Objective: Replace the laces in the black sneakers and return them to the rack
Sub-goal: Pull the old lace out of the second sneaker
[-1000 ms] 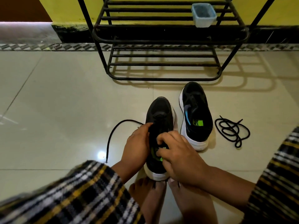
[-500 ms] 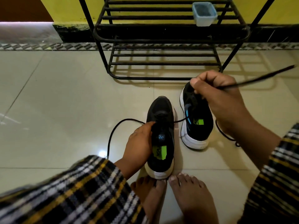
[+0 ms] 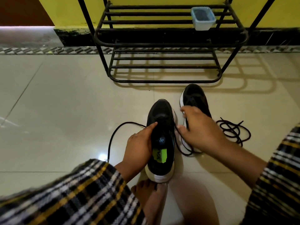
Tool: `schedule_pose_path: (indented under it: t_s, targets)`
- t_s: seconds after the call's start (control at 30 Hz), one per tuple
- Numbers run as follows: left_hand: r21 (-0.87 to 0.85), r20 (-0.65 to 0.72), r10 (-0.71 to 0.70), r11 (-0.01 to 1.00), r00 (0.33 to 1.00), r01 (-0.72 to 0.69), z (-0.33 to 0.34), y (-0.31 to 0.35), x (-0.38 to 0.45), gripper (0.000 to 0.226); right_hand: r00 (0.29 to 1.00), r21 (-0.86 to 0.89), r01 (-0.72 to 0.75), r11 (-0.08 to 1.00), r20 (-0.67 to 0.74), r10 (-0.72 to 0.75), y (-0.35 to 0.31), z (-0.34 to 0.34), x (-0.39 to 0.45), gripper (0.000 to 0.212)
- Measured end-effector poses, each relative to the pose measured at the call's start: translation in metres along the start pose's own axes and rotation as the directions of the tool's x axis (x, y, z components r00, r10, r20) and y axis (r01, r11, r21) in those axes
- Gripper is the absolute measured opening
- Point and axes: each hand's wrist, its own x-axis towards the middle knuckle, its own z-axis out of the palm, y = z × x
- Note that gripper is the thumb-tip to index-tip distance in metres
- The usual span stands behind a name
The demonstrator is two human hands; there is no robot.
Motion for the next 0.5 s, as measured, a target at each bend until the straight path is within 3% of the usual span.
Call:
schedule_pose_path:
  t_s: [0.07, 0.13, 0.2, 0.27, 0.37, 0.5]
  targets:
    - [-0.010, -0.010, -0.011, 1.000, 1.000, 0.011, 0.001, 0.001, 0.000, 0.055, 0.961, -0.019, 0.245, 0.969, -0.125, -0.245, -0.013, 0.018, -0.016, 0.042]
    - [-0.039, -0.007, -0.020, 0.999, 1.000, 0.019, 0.000, 0.002, -0.001, 0.052, 0.919, -0.184, 0.386, 0.904, -0.010, -0.394, -0.017, 0.038, -0.024, 0.043]
    - [-0.059, -0.005, -0.018, 0.998, 1.000, 0.018, -0.001, 0.002, -0.002, 0.052, 0.923, -0.302, 0.385, 0.872, 0.141, -0.358, -0.013, 0.052, -0.023, 0.046]
    - [-0.040, -0.002, -0.007, 0.999, 1.000, 0.007, -0.001, 0.001, -0.001, 0.054, 0.934, -0.404, 0.354, 0.843, 0.200, -0.297, -0.008, 0.057, -0.022, 0.046]
    - [-0.047, 0.030, -0.006, 0.999, 1.000, 0.007, 0.001, -0.001, 0.003, 0.053, 0.954, -0.399, 0.286, 0.871, 0.205, -0.220, -0.007, 0.054, -0.022, 0.043]
    - [-0.290, 0.069, -0.090, 0.951, 0.994, 0.106, 0.000, 0.000, 0.002, 0.050, 0.966, -0.369, 0.258, 0.893, 0.100, -0.238, 0.008, 0.059, -0.026, 0.039]
